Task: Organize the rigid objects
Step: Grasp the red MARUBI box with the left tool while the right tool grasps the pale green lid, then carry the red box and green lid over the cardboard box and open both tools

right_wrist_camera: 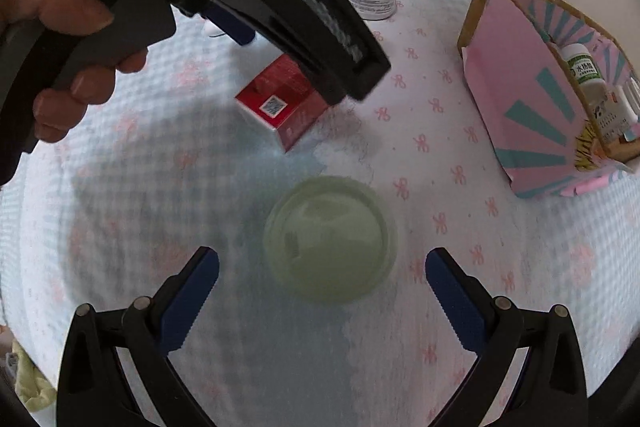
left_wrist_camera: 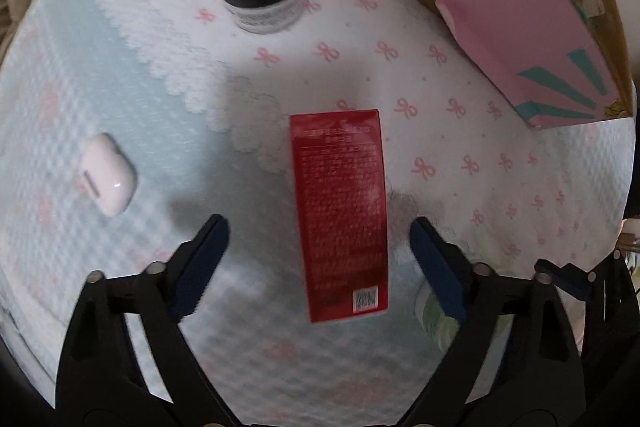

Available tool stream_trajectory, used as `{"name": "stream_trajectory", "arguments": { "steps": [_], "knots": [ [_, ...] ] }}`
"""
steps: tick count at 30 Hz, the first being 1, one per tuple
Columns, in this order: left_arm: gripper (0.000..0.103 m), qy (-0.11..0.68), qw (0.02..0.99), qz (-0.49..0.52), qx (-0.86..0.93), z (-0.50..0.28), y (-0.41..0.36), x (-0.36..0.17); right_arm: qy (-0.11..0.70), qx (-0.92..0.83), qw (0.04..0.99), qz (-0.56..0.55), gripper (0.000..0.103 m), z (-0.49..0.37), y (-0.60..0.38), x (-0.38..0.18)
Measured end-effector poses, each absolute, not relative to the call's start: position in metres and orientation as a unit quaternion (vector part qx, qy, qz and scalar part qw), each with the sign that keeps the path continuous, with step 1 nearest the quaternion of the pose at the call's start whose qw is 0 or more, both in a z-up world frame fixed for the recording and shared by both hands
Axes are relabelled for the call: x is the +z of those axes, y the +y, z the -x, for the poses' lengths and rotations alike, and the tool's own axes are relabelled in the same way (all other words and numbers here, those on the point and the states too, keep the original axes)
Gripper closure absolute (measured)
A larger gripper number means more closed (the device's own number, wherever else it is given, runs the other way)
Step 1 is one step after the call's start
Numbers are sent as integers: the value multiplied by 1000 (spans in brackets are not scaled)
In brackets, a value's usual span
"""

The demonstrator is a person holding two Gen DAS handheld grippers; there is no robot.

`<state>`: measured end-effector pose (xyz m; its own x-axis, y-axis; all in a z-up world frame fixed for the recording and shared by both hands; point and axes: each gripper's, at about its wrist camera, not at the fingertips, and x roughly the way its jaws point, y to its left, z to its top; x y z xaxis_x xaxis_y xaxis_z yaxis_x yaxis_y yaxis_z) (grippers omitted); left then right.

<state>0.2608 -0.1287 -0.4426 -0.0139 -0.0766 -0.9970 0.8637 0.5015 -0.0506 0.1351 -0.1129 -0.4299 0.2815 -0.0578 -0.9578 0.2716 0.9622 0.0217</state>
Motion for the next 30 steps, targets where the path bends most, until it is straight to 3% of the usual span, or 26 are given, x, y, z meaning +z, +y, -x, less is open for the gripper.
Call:
{"name": "stream_trajectory", "arguments": {
  "steps": [1,3,10,11,13,30],
  "knots": [
    [22,606,618,-326,-379,-260,-130,-447,591,-105,795,-91,0,-137,-114,-434],
    [28,609,615,-328,-378,-259,-133,-454,596,-103,791,-93,10,-141,-117,-442],
    [49,609,622,-322,-371,-263,-140,-464,612,-89,781,-90,21,-150,-123,-457],
    [54,608,624,-321,-371,-264,-141,-464,612,-81,781,-94,30,-152,-124,-459],
    [60,612,623,-317,-369,-265,-142,-463,615,-80,780,-85,36,-153,-125,-460],
    [65,610,652,-264,-366,-279,-100,-425,599,-102,787,-105,37,-130,-134,-438]
  ]
}}
